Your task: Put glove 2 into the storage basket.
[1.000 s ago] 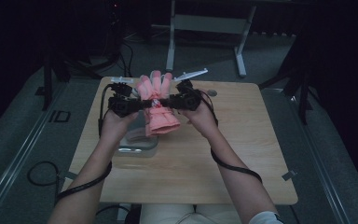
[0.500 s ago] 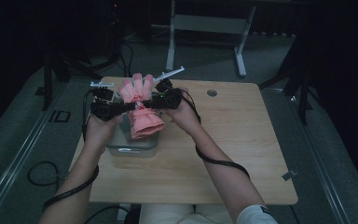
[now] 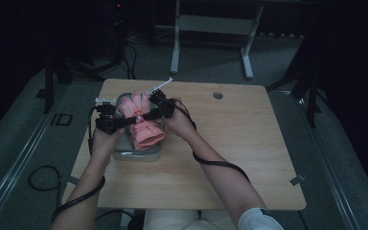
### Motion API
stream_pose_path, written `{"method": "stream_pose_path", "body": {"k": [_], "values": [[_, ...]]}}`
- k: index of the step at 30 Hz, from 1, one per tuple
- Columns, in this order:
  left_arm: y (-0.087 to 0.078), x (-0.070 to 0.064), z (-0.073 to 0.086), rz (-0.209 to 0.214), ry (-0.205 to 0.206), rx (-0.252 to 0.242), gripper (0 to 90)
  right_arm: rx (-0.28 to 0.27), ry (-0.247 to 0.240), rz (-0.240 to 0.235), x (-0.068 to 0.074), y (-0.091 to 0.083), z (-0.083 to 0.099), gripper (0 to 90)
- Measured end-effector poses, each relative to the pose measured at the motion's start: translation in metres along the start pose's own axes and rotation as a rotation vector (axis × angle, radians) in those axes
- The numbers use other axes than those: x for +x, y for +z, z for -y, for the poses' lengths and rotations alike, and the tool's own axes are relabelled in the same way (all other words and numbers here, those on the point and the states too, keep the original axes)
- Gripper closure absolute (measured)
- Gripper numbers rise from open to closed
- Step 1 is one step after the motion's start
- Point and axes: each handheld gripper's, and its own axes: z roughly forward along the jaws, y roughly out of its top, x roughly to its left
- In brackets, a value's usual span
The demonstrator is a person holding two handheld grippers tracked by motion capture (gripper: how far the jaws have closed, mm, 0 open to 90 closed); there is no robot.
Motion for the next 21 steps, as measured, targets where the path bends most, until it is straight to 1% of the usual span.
{"method": "stream_pose_path", "body": {"k": [5,7,12,14,16,19,21], "values": [[0.008,0.010,0.007,-0.011,-0.032,0.036,74.4,0.044,-0.008,0.001,-0.001,0.018,0.003,66.4],[0.010,0.013,0.008,-0.017,-0.048,0.044,74.0,0.050,-0.004,-0.001,0.000,0.023,0.004,66.4],[0.014,0.016,0.007,-0.053,-0.057,0.084,72.0,0.058,0.000,0.001,-0.002,0.032,0.004,65.9],[0.015,0.018,0.005,-0.061,-0.076,0.101,68.7,0.061,0.013,-0.007,-0.004,0.034,0.003,65.1],[0.016,0.019,0.004,-0.066,-0.089,0.107,62.5,0.064,0.027,-0.009,-0.005,0.036,0.003,63.9],[0.016,0.016,0.005,-0.088,-0.061,0.103,57.4,0.078,0.021,-0.008,-0.008,0.037,0.002,61.5],[0.016,0.014,0.004,-0.118,-0.044,0.105,54.1,0.078,0.021,-0.009,-0.011,0.038,0.001,59.2]]}}
